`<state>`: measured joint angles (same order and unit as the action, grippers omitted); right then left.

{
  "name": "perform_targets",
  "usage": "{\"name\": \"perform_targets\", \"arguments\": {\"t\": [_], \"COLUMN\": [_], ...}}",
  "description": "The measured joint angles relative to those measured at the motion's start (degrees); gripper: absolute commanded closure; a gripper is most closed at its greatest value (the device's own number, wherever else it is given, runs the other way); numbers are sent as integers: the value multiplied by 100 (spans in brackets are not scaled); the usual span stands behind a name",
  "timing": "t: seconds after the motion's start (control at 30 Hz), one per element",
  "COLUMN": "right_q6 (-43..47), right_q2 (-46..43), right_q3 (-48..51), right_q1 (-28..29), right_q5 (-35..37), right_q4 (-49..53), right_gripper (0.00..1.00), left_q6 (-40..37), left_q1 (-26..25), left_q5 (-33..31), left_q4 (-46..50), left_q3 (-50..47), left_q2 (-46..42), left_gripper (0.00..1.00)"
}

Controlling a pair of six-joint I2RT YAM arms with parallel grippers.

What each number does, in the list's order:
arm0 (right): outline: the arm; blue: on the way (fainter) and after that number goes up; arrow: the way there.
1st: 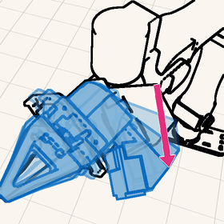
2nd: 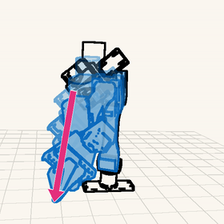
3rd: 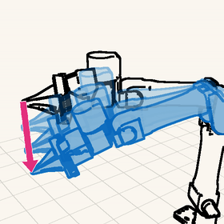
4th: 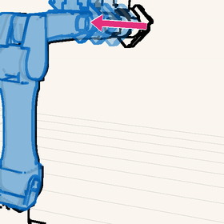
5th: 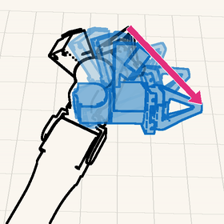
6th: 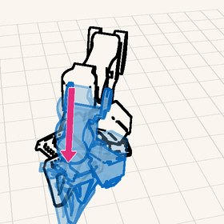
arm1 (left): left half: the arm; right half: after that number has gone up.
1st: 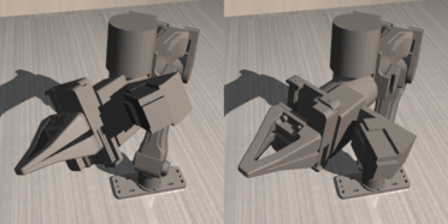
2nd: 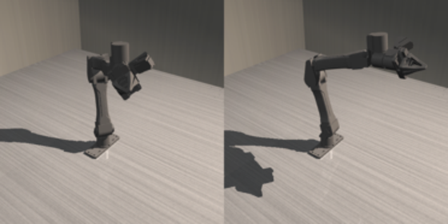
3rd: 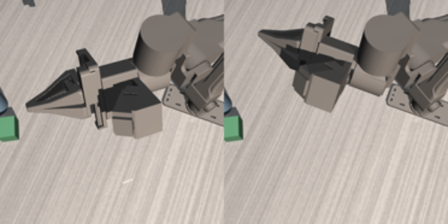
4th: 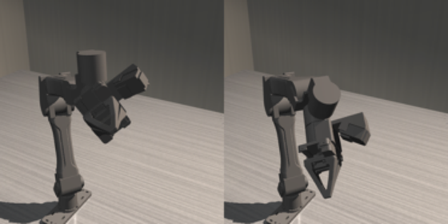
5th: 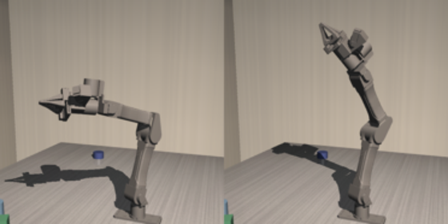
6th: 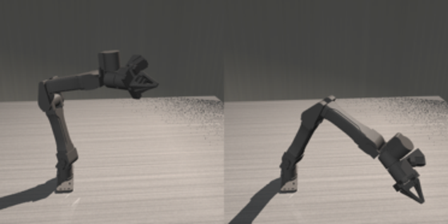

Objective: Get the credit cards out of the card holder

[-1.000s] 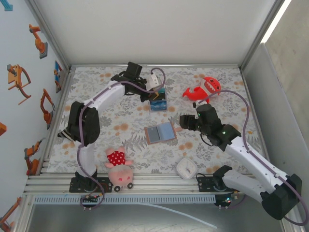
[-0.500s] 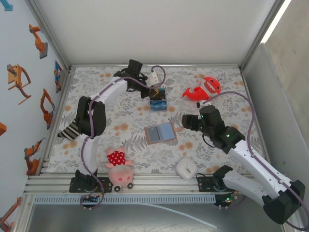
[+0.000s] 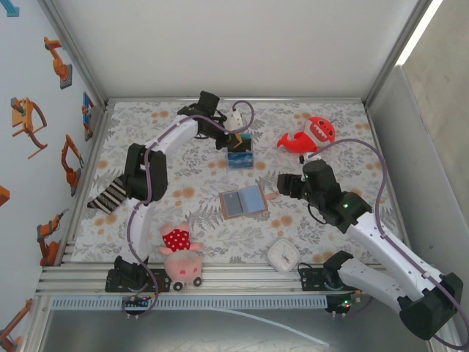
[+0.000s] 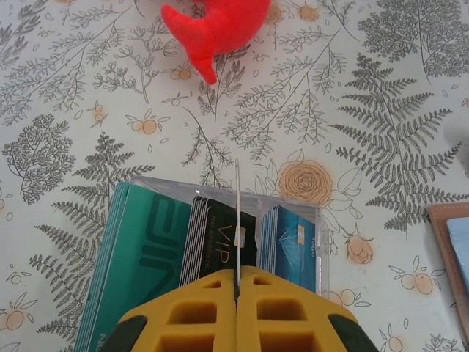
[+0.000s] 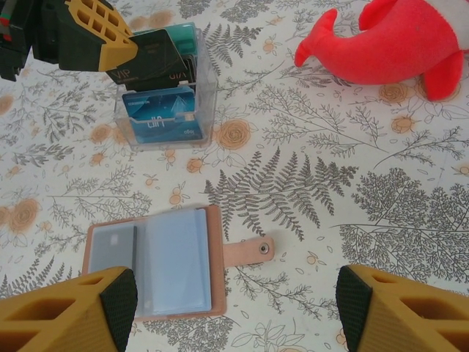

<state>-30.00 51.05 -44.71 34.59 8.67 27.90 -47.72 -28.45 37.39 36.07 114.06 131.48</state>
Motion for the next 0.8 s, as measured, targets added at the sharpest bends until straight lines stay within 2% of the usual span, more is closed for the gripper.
{"name": "perform_targets", "arguments": {"t": [0.33,0.63,0.8], "right_q6": [0,0,0], "right_q2": [59,81,133], "right_q3": [0,0,0], "right_q1": [0,0,0], "right_q5": [0,0,0], "right_q4": [20,20,20], "right_gripper": [28,28,28], "left_q6": [-94,-105,-107], "left_q1": [9,15,15], "left_q5": [11,9,-28], "left_q4": [291,424,435], "left_q3": [535,625,625], "left_q2": [323,437,470], "left_gripper": [100,100,87]}}
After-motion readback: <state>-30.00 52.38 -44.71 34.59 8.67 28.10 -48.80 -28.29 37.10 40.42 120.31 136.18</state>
